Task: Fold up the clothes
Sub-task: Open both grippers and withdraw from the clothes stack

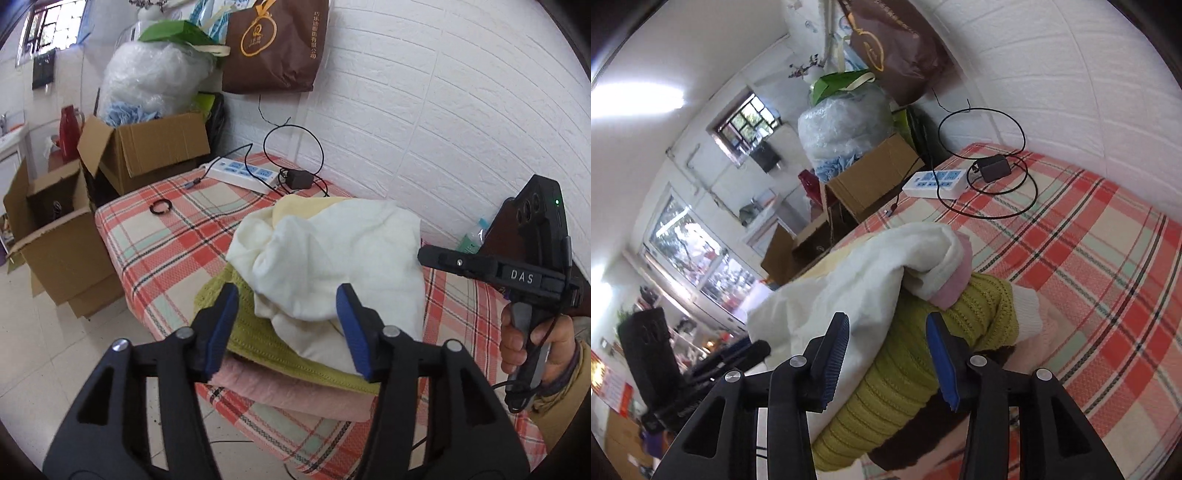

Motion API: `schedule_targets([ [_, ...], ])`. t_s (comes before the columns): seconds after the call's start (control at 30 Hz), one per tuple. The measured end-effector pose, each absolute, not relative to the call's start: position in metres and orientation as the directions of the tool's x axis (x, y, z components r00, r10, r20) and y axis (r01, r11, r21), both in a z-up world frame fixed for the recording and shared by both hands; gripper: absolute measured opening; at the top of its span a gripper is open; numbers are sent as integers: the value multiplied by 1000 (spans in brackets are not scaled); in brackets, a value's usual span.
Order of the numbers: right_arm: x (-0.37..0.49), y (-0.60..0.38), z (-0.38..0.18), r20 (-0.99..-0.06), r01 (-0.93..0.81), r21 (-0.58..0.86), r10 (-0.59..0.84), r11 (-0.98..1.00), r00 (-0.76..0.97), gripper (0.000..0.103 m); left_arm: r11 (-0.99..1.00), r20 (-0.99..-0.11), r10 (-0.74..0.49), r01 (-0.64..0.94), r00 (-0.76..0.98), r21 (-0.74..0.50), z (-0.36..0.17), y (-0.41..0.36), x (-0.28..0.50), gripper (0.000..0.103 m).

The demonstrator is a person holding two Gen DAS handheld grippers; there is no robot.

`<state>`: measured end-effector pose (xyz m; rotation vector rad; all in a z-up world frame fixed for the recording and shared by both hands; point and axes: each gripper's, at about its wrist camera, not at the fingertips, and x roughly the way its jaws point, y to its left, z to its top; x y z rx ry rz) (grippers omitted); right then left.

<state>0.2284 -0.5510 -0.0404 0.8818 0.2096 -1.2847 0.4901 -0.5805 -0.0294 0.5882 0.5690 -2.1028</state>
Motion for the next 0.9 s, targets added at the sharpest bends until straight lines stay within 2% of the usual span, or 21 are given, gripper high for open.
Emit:
schedule_targets([
  [0.03,234,-545,-39,-602,915,401,-745,28,287,45,-531,-581,-632,832,-513,-158,-27,-572,489,67],
  [0.1,245,-528,-37,-605,941,333,-750,68,268,46,-533,-558,-665,839,-496,-111,-21,-553,487,83],
  [0.13,251,-519,-36,-602,950,301,-755,87,259,49,-531,-546,-679,842,-492,-98,-19,-543,487,85],
  [0.17,257,-509,-34,-594,957,271,-764,108,254,60,-537,-544,-675,838,-498,-100,-19,-536,485,86],
  [0.2,263,-497,-32,-574,961,243,-778,134,254,67,-543,-543,-672,834,-504,-101,-19,-528,484,88],
  [0.23,269,-485,-30,-555,965,212,-794,154,249,81,-549,-542,-669,830,-509,-103,-19,-521,483,90],
  [0.27,275,-473,-28,-536,969,177,-809,170,240,87,-554,-540,-665,826,-516,-105,-18,-513,482,95],
  [0.33,288,-453,-26,-508,975,108,-832,196,223,92,-553,-544,-655,823,-525,-128,-24,-504,480,97],
  [0.4,295,-439,-26,-499,977,88,-840,194,212,102,-544,-562,-642,826,-522,-146,-31,-500,479,98],
  [0.47,295,-429,-27,-483,977,105,-849,187,214,103,-542,-580,-617,822,-532,-177,-39,-498,479,99],
  [0.73,293,-417,-31,-486,975,148,-846,167,219,103,-502,-567,-694,863,-445,-63,-43,-470,476,100],
  [0.9,290,-412,-31,-483,972,174,-847,156,222,103,-482,-586,-692,874,-421,-58,-46,-468,471,100],
])
